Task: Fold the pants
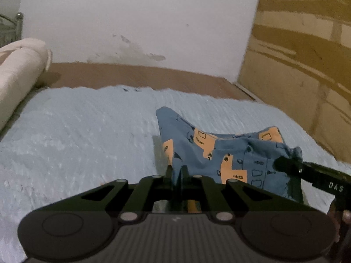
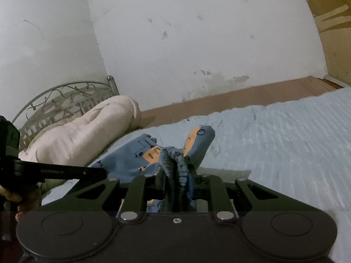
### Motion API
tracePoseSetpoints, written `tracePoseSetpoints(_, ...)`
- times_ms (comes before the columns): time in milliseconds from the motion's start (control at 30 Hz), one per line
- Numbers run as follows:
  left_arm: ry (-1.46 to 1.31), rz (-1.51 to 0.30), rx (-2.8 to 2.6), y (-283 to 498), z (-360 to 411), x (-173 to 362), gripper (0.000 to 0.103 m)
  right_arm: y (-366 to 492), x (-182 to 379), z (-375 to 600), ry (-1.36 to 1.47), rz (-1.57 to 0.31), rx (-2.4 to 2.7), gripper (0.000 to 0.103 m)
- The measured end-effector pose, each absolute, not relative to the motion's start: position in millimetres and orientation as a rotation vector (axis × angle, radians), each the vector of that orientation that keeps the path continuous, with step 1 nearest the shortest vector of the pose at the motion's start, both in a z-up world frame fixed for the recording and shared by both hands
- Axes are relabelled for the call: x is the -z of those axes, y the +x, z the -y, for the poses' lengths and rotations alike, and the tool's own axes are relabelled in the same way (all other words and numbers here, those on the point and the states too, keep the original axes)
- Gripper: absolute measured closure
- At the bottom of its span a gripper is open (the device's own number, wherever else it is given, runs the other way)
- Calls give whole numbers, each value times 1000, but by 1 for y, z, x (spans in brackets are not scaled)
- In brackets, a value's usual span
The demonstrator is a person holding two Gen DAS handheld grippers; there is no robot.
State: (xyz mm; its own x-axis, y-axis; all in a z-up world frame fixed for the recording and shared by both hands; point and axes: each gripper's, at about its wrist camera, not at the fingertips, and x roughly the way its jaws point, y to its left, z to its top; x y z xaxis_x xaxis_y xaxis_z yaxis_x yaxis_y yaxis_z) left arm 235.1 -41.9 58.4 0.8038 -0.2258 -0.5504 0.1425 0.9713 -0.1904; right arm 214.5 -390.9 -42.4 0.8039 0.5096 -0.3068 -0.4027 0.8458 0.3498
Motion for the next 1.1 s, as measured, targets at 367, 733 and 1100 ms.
tracePoseSetpoints(367, -239, -460, 35, 297, 26, -59, 98, 315, 19, 349, 168, -313, -515, 84)
tracePoseSetpoints(733, -270, -528, 8, 330, 31, -23, 98, 354, 47, 340, 169, -365, -460, 84)
tracePoseSetpoints(1100, -261, -589, 10, 341, 28, -14, 98, 361, 60, 340, 176, -421, -439, 84)
